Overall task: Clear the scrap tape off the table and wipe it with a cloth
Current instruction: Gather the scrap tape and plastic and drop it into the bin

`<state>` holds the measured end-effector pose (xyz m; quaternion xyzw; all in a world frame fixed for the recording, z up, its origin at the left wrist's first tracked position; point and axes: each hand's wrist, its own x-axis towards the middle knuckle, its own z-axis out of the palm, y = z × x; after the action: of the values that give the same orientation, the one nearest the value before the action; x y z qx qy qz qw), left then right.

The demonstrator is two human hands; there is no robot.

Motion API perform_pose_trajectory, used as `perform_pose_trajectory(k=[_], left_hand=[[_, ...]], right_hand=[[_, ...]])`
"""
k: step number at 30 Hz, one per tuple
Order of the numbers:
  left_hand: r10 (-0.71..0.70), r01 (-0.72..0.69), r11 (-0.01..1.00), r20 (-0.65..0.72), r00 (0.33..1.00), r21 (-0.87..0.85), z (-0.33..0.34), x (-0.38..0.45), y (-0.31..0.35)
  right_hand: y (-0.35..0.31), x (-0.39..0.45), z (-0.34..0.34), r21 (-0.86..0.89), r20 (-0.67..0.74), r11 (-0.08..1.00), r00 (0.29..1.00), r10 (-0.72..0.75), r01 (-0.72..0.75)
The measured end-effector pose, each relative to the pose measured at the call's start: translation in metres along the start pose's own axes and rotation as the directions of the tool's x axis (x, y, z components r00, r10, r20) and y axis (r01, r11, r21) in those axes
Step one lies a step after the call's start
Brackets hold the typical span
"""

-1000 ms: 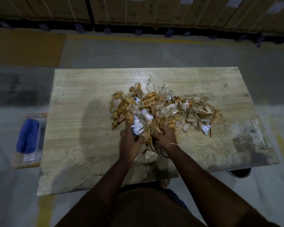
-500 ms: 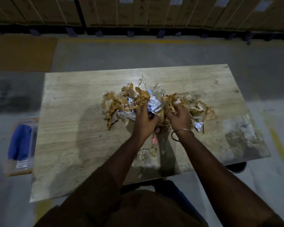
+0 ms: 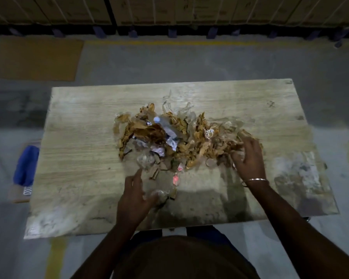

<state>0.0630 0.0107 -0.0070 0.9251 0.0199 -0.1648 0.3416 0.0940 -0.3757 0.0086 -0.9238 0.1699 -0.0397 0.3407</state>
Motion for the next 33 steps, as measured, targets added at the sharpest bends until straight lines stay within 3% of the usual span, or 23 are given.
perform_pose_trajectory(k=[4,9,13,16,18,22,27,30,33], left_hand=[[-0.017,0.009,0.999,0.176,0.984,0.046,0.034,-0.019,0.002],[-0.004,0.004,1.0,0.011,1.0,-0.004,0.054,-0.001,0.027],[-0.051,0.041,0.993,-0.089,0.995,-0.108,0.056,0.026,0.048],[-0.098,0.087,0.954,-0.027,0.995,-0.286,0.056,0.042,0.057],[-0.078,0.062,0.958,-0.045,0.996,-0.279,0.052,0.045,0.057],[-0.053,0.034,0.996,-0.245,0.968,-0.08,0.024,0.045,0.046],[-0.224,0.18,0.972,-0.381,0.897,-0.15,-0.028,0.094,0.021],[-0.379,0.286,0.893,-0.24,0.894,-0.347,-0.058,0.156,0.009],[-0.329,0.251,0.794,-0.045,0.943,-0.553,-0.069,0.196,0.025]], right_hand=[[0.046,0.027,0.002,-0.061,0.057,0.983,0.983,0.175,-0.172],[0.034,0.025,0.035,-0.133,0.245,0.983,0.957,0.154,-0.124],[0.015,0.004,0.053,0.014,0.312,1.0,0.95,0.011,-0.016],[0.005,-0.002,0.054,0.206,0.334,0.978,0.94,-0.07,-0.001],[0.001,0.0,0.047,0.245,0.302,0.969,0.948,-0.103,0.027],[0.009,0.007,0.017,0.282,0.178,0.951,0.967,-0.183,0.128],[0.008,0.035,0.008,0.356,-0.012,0.931,0.996,0.091,-0.081],[-0.005,0.071,0.016,0.374,0.04,0.903,0.976,0.214,-0.213],[-0.023,0.096,0.031,0.327,0.2,0.902,0.954,0.225,-0.282]])
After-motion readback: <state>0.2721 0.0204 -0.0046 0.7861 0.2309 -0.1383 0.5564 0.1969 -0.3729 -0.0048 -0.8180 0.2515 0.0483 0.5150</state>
